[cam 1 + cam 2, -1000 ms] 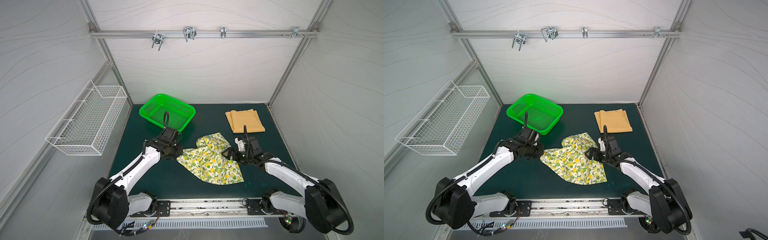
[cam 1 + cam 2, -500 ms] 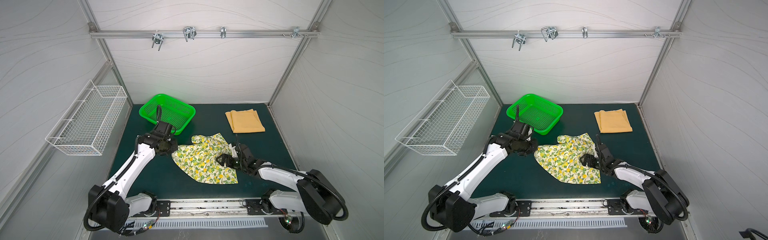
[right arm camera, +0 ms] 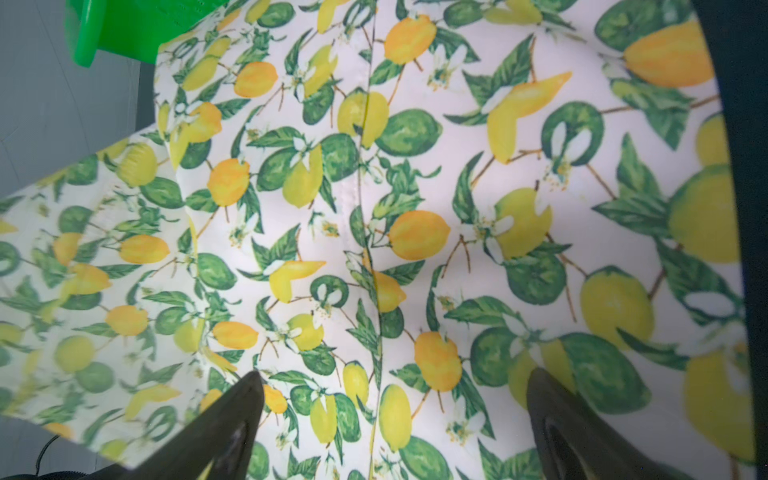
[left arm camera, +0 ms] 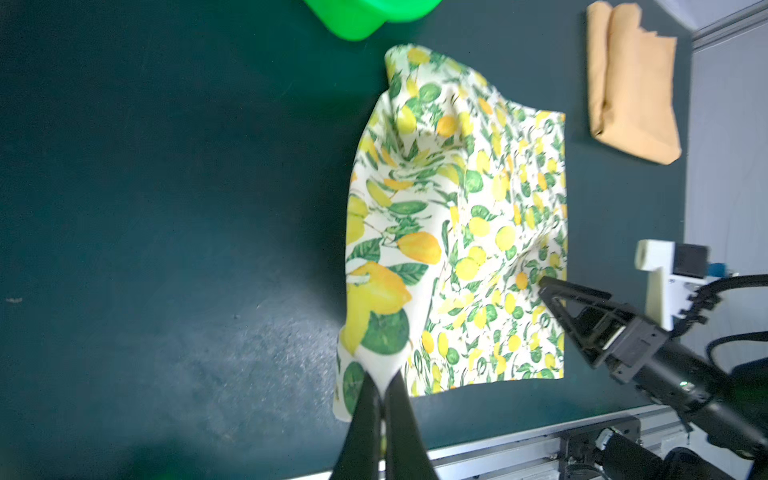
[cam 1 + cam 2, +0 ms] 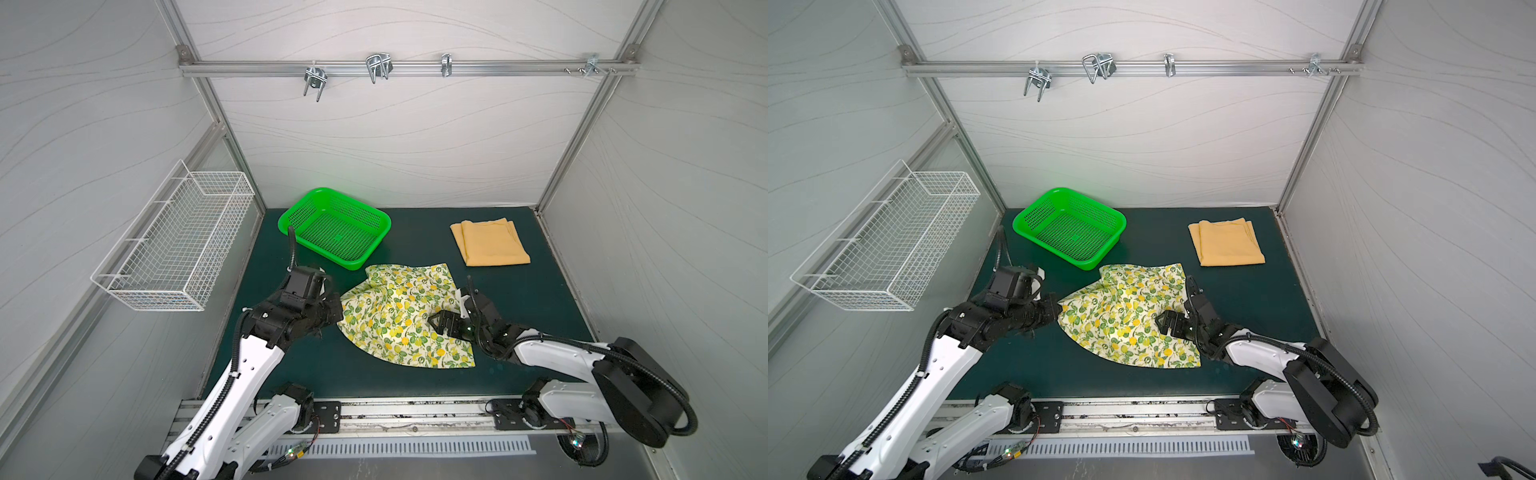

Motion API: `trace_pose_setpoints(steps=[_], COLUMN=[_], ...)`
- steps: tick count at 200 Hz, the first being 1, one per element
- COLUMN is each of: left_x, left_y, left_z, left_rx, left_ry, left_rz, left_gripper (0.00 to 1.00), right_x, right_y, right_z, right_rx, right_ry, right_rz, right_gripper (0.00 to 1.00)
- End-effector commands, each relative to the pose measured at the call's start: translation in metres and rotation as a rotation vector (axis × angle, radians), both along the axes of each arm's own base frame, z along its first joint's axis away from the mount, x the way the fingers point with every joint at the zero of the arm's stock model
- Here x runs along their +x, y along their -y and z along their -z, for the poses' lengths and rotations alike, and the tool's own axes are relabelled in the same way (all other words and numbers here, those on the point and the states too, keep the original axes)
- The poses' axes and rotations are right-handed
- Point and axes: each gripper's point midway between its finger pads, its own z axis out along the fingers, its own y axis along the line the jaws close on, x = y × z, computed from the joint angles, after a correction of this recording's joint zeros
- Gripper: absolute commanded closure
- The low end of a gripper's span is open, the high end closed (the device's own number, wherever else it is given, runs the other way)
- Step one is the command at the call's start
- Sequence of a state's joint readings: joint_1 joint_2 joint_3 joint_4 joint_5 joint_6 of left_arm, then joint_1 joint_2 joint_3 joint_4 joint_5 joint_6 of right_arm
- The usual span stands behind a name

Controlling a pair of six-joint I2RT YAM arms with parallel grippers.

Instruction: Fold and stack the skirts

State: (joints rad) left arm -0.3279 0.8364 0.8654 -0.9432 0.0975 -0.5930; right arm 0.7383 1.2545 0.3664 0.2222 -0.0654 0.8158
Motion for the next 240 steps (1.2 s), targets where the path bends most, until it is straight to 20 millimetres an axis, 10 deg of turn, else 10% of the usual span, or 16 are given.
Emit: trace_pose_setpoints(steps=[1,98,171,201,240], left_x=[-0.007,0.068,0.148,0.154,0.135], left_y=[-0.001,-0.005,-0.008,-0.021,-0.044], left_z=[0.007,0.038,0.049,0.048,0.038], left_rx=[-0.047,0.042,0.089,0.088,0.114], left_ry=[-0.014,-0.113,-0.156,-0.156,-0.114], left_rz=[-0.051,-0.114,-0.140,-0.167,-0.207], left_gripper=[1.00,1.00,1.00,1.00,1.00], right_x=[-0.038,-0.092,-0.126,-0.104,-0.032], right_y=[0.021,-0.015,-0.096,-0.106,-0.072], right_z=[0.042,0.046,0.051,0.016,-0.046], right_rx=[-0.119,-0.171,-0.191,-0.186,-0.188], right_ry=[-0.175,-0.155,-0.146,-0.046,0.068], right_rz=[0.004,-0.079,-0.258,-0.281,-0.218], right_gripper=[0.01,0.01,0.01,0.01,0.01])
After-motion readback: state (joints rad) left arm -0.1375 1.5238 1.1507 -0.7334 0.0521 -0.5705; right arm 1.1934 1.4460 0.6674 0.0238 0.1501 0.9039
